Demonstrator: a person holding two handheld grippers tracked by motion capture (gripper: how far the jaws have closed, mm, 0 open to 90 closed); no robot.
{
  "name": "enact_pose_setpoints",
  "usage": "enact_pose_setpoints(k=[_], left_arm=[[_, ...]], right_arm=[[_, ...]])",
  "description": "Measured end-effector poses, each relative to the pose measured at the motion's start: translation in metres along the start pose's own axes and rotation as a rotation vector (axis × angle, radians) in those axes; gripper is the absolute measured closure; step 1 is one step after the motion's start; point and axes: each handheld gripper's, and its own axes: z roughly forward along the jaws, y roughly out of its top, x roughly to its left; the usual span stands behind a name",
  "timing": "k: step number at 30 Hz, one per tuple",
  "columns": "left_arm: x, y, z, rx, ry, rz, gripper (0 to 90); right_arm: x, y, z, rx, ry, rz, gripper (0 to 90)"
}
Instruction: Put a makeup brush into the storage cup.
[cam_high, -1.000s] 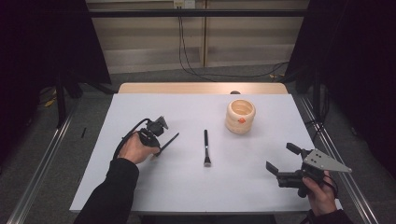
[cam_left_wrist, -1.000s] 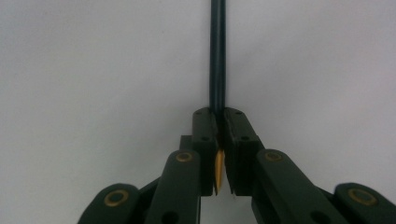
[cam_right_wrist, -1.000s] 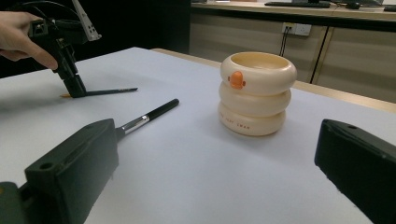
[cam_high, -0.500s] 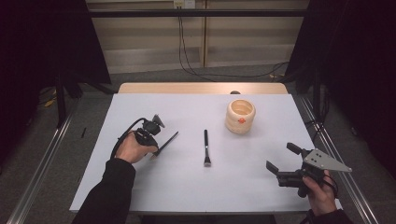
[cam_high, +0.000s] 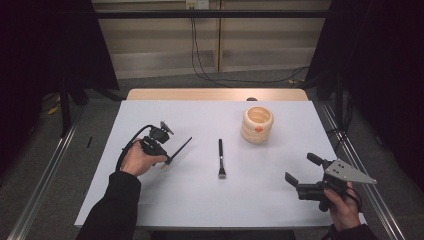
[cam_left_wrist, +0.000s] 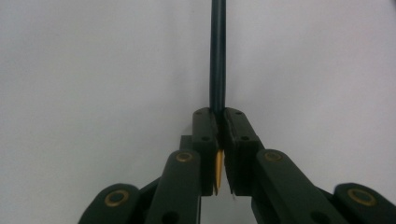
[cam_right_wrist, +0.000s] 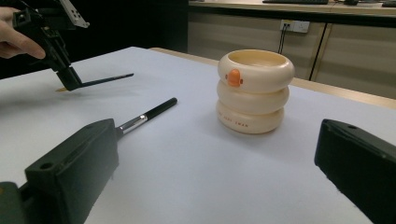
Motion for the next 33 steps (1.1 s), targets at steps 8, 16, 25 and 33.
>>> enact_pose_setpoints(k=[8,16,25,33], left_arm=[[-0.005,-0.001,-0.005,-0.027,-0.019,0.034,84.0],[-0.012,-0.003,-0.011,-0.078,-0.027,0.116,84.0],[-0.019,-0.006,-0.022,-0.143,-0.048,0.156,84.0],[-0.032,-0.009,-0.030,-0.200,-0.056,0.173,84.0]], right_arm=[[0.000,0.000,0.000,0.000,0.005,0.001,0.0],[-0.001,0.000,0.000,-0.007,0.003,0.019,0.0],[-0.002,-0.001,0.000,-0.015,0.004,0.014,0.0],[-0.001,-0.004,0.003,-0.032,0.031,-0.036,0.0]])
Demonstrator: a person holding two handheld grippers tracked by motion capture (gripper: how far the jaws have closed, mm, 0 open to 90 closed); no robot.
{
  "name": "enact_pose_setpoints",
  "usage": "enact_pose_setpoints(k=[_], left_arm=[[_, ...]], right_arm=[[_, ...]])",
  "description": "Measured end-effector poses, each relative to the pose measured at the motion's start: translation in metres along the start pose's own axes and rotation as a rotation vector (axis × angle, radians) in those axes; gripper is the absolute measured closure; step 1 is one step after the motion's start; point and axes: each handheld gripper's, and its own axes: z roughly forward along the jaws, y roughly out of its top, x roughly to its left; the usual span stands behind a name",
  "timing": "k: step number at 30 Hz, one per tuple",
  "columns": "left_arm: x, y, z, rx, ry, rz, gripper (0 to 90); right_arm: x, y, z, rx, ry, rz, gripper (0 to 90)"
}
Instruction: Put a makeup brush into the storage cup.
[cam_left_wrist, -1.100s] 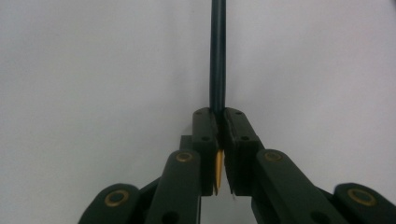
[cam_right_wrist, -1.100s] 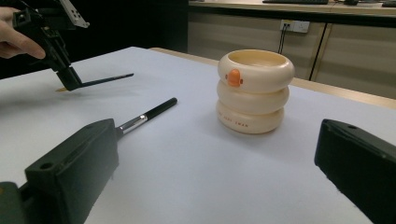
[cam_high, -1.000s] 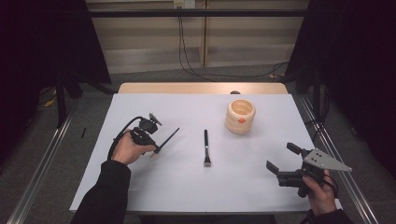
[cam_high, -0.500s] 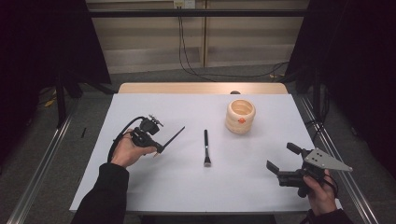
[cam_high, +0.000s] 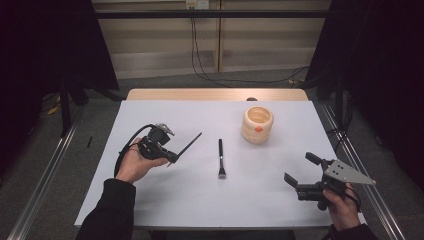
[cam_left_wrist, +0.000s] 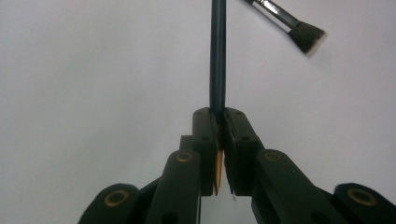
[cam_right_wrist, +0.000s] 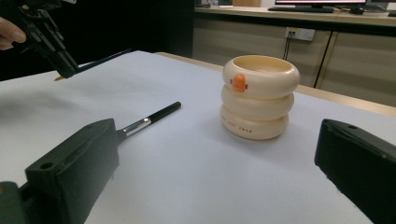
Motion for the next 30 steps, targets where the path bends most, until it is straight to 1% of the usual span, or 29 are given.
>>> enact_pose_setpoints(k=[1,2,3,4,5,6,7,8,9,10,11,12,13,14,15,16,17,18,19,20,21,22,23,24,26,27,30], left_arm=[[-0.001,0.000,0.000,-0.007,0.000,0.005,84.0],[-0.001,0.000,-0.003,0.011,-0.010,0.027,84.0],[-0.004,0.000,-0.002,-0.021,-0.010,0.003,84.0],[-0.004,0.000,-0.003,-0.024,-0.010,0.012,84.0],[-0.004,0.001,-0.005,-0.007,-0.018,0.043,84.0],[-0.005,0.001,-0.005,-0.011,-0.018,0.044,84.0],[-0.008,0.000,-0.005,-0.033,-0.014,0.021,84.0],[-0.009,0.000,-0.005,-0.031,-0.007,0.035,84.0],[-0.012,-0.001,-0.005,-0.045,-0.005,0.028,84.0],[-0.011,-0.001,-0.008,-0.016,-0.007,0.067,84.0],[-0.012,-0.002,-0.008,-0.019,-0.012,0.079,84.0],[-0.014,-0.002,-0.009,-0.027,-0.008,0.069,84.0],[-0.017,-0.002,-0.008,-0.054,-0.013,0.044,84.0],[-0.017,-0.002,-0.011,-0.044,-0.018,0.056,84.0],[-0.017,-0.001,-0.013,-0.036,-0.017,0.081,84.0],[-0.021,-0.001,-0.012,-0.065,-0.021,0.048,84.0],[-0.022,-0.001,-0.012,-0.074,-0.024,0.045,84.0],[-0.024,-0.001,-0.013,-0.075,-0.026,0.048,84.0],[-0.020,0.001,-0.016,-0.022,-0.029,0.124,84.0],[-0.022,0.001,-0.016,-0.018,-0.029,0.131,84.0],[-0.024,0.002,-0.016,-0.019,-0.033,0.130,84.0],[-0.026,0.003,-0.016,-0.016,-0.035,0.140,84.0],[-0.031,0.002,-0.014,-0.052,-0.036,0.097,84.0],[-0.029,0.004,-0.016,-0.018,-0.041,0.151,84.0],[-0.033,0.006,-0.015,-0.016,-0.047,0.158,84.0],[-0.034,0.007,-0.014,-0.017,-0.051,0.165,84.0],[-0.040,0.010,-0.014,-0.016,-0.058,0.176,84.0]], right_arm=[[0.001,0.000,0.001,0.002,-0.001,0.005,0.0],[0.001,-0.001,0.002,0.007,0.020,-0.015,0.0],[0.002,-0.001,0.002,0.016,0.034,-0.019,0.0],[0.002,-0.001,0.003,0.018,0.049,-0.020,0.0],[0.002,-0.001,0.003,0.016,0.062,-0.027,0.0],[0.002,-0.001,0.003,0.015,0.073,-0.027,0.0],[0.002,-0.001,0.003,0.015,0.085,-0.020,0.0],[0.002,0.000,0.003,0.017,0.097,-0.017,0.2],[0.002,0.000,0.003,0.016,0.104,-0.015,0.7],[0.001,0.001,0.003,0.014,0.105,-0.015,1.7],[0.001,0.002,0.004,0.011,0.110,-0.010,2.0],[0.001,0.003,0.004,0.008,0.109,-0.008,2.1],[0.001,0.005,0.004,0.011,0.109,-0.002,2.9],[0.001,0.007,0.004,0.011,0.103,0.004,3.6],[0.001,0.008,0.004,0.014,0.114,0.005,3.7],[0.000,0.009,0.004,0.018,0.121,-0.003,4.1],[0.001,0.010,0.005,0.027,0.145,0.000,3.4],[0.002,0.011,0.005,0.032,0.154,-0.008,2.7],[0.003,0.011,0.006,0.041,0.164,-0.016,3.1],[0.005,0.011,0.007,0.046,0.169,-0.017,3.0],[0.007,0.012,0.008,0.051,0.178,-0.021,3.0],[0.008,0.013,0.009,0.056,0.179,-0.026,3.0],[0.009,0.014,0.010,0.056,0.180,-0.028,3.0],[0.009,0.015,0.011,0.054,0.189,-0.031,3.2],[0.010,0.019,0.013,0.054,0.192,-0.041,3.5],[0.011,0.021,0.014,0.053,0.197,-0.036,3.4],[0.012,0.026,0.018,0.066,0.191,-0.039,3.9]])
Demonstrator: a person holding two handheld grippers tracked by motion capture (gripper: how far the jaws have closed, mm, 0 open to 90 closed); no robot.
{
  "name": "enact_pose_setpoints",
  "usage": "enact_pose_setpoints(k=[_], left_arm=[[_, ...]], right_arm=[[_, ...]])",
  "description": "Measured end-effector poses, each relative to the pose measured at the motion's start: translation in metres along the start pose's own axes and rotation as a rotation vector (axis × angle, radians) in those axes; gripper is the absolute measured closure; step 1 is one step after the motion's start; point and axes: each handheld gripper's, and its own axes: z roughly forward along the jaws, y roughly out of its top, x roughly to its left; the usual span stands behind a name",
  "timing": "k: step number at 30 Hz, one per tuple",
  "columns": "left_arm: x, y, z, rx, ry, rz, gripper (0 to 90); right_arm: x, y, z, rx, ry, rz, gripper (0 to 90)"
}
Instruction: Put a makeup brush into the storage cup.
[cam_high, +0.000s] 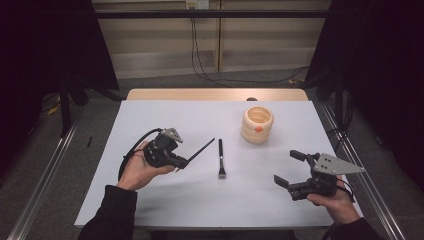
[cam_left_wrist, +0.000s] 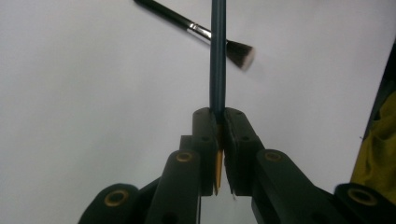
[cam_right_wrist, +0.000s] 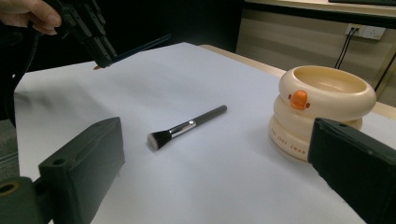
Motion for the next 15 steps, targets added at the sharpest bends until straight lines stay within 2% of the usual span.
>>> enact_pose_setpoints(k=[2,3,5,8,9,11,12,13,15], left_arm=[[-0.003,0.002,0.000,-0.002,-0.004,0.008,84.0],[-0.004,0.003,0.000,-0.005,-0.012,0.013,84.0],[-0.009,0.003,0.002,-0.031,-0.021,-0.021,84.0],[-0.009,0.005,0.002,-0.010,-0.027,0.010,83.9],[-0.010,0.005,0.003,-0.013,-0.026,0.001,84.0],[-0.010,0.006,0.003,-0.002,-0.035,0.022,83.9],[-0.010,0.005,0.005,-0.014,-0.034,0.001,83.9],[-0.009,0.005,0.006,-0.012,-0.035,0.004,84.0],[-0.009,0.005,0.007,-0.020,-0.042,-0.003,84.0]], right_arm=[[0.000,0.004,0.003,0.001,0.015,-0.013,4.1],[0.001,0.005,0.004,0.002,0.007,-0.007,4.3],[0.002,0.009,0.007,0.013,0.018,-0.021,4.4],[0.003,0.014,0.012,0.007,0.023,-0.027,4.1],[0.004,0.016,0.014,0.004,0.025,-0.032,4.7],[0.003,0.020,0.017,-0.009,0.023,-0.035,5.1],[0.003,0.021,0.018,-0.012,0.024,-0.032,3.8],[0.003,0.022,0.019,-0.016,0.017,-0.029,3.6],[0.003,0.025,0.021,-0.031,0.018,-0.031,9.6]])
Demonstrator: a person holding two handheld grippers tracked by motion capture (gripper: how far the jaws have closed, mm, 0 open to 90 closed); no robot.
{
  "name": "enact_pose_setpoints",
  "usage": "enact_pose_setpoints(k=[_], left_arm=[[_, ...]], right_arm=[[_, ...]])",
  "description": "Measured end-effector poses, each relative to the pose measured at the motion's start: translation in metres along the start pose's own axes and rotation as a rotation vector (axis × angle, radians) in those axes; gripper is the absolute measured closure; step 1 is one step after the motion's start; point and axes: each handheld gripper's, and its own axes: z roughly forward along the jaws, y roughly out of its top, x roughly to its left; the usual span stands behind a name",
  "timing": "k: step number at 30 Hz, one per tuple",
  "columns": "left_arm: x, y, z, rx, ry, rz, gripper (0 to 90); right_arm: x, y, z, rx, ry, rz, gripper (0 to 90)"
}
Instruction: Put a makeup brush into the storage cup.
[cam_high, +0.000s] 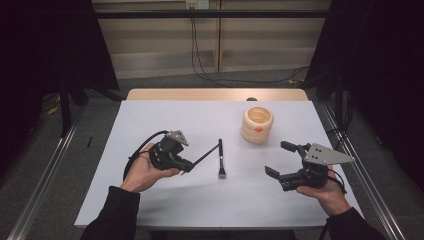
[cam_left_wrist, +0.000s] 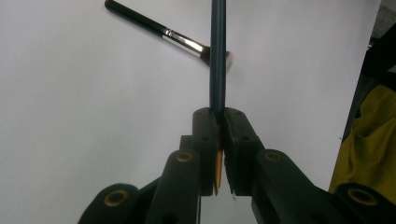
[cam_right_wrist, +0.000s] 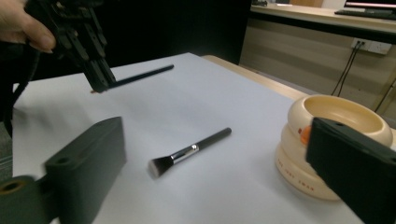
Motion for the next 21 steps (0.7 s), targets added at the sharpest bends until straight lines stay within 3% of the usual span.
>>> enact_pose_setpoints(k=[9,11,13,21], left_arm=[[-0.007,0.010,0.003,0.005,-0.009,0.034,84.0],[-0.008,0.013,0.004,0.013,0.000,0.019,83.9],[-0.006,0.018,0.004,0.017,-0.006,0.032,83.9],[-0.009,0.031,0.007,0.028,-0.008,0.068,84.0]], right_arm=[[-0.006,0.013,0.009,-0.026,0.003,0.014,8.1],[-0.007,0.018,0.013,-0.020,0.017,0.008,8.6],[-0.009,0.022,0.021,0.006,0.045,-0.005,8.6],[-0.012,0.037,0.044,0.007,0.059,-0.042,12.8]])
